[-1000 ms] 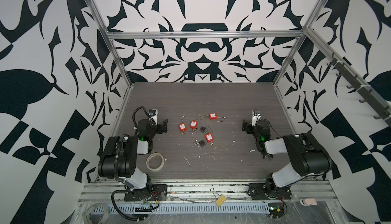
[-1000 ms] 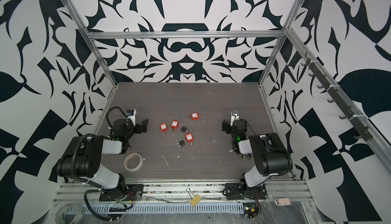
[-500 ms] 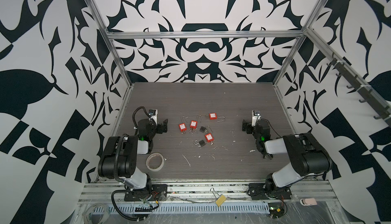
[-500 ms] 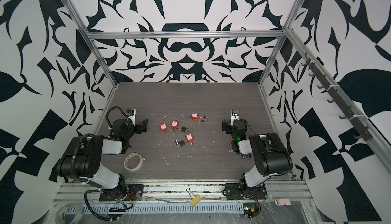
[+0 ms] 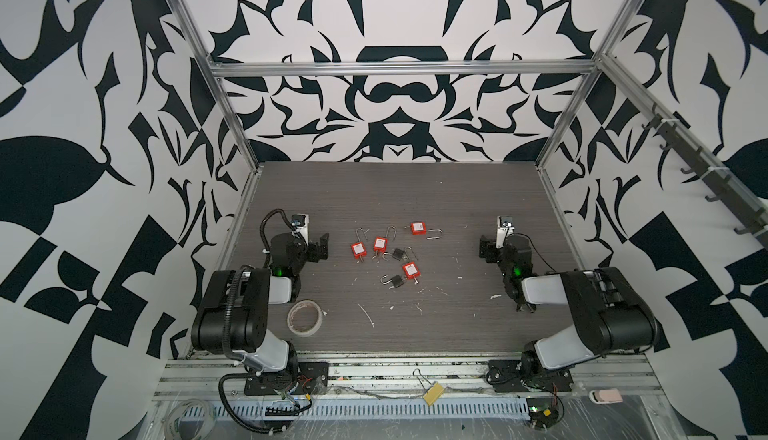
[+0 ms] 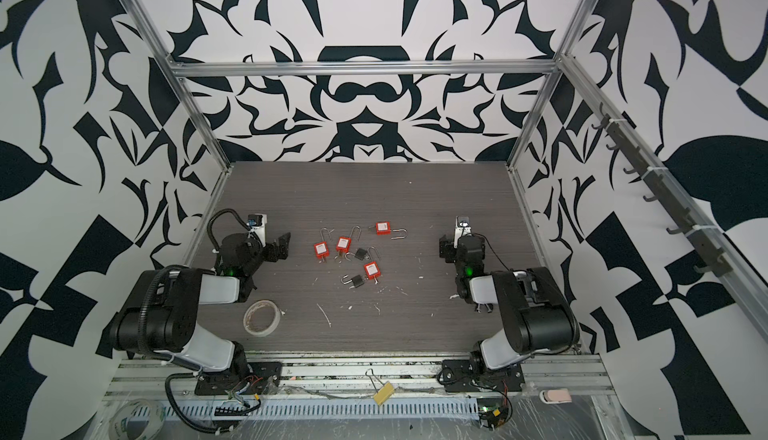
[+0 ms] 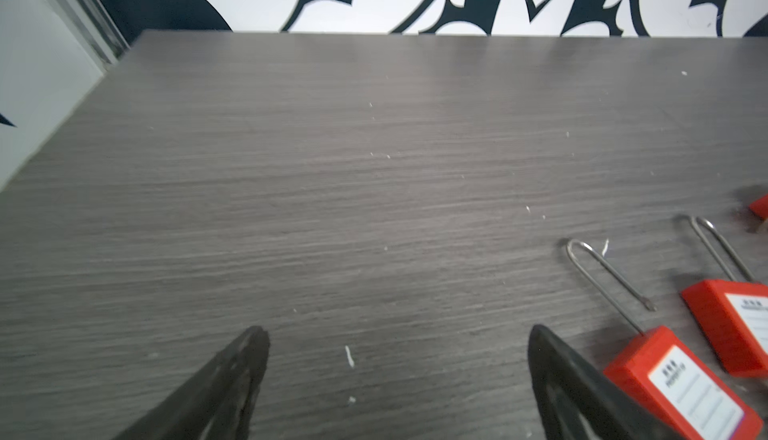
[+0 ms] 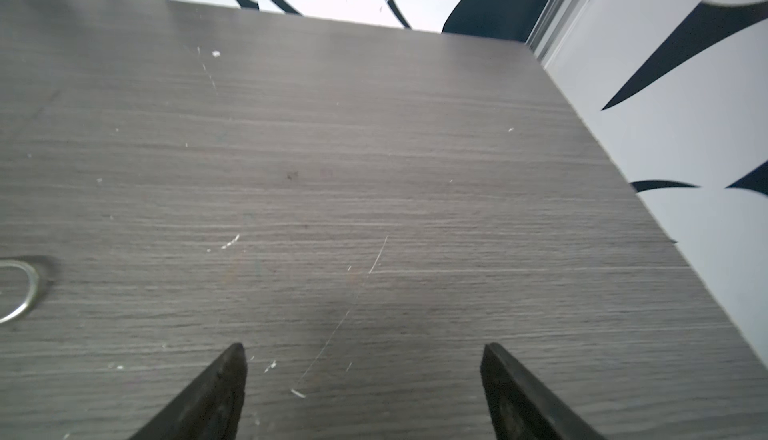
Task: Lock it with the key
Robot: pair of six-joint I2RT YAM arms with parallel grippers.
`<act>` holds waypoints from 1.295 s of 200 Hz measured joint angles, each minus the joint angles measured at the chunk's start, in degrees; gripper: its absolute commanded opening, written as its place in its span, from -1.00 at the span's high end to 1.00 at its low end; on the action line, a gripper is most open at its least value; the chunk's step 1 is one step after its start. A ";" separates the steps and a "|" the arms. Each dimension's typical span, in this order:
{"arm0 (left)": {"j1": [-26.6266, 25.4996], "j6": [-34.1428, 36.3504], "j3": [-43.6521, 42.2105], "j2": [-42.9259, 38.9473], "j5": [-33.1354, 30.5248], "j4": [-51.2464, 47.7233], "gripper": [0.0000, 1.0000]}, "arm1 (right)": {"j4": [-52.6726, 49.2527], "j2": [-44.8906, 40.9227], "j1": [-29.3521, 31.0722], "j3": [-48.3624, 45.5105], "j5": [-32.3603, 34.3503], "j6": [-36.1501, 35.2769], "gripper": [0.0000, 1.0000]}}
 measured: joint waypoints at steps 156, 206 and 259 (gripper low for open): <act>-5.97 -15.21 16.68 -34.25 -3.39 -50.31 -0.98 | -67.34 -11.08 27.30 32.59 -8.94 18.97 -0.36; -13.22 -17.66 20.55 -34.12 -3.26 -60.81 -0.99 | -77.42 3.65 38.38 43.01 -7.02 23.91 -0.36; -15.39 -18.62 21.53 -34.40 -3.56 -65.59 -0.98 | -81.29 15.08 39.93 51.34 -6.99 27.21 -0.34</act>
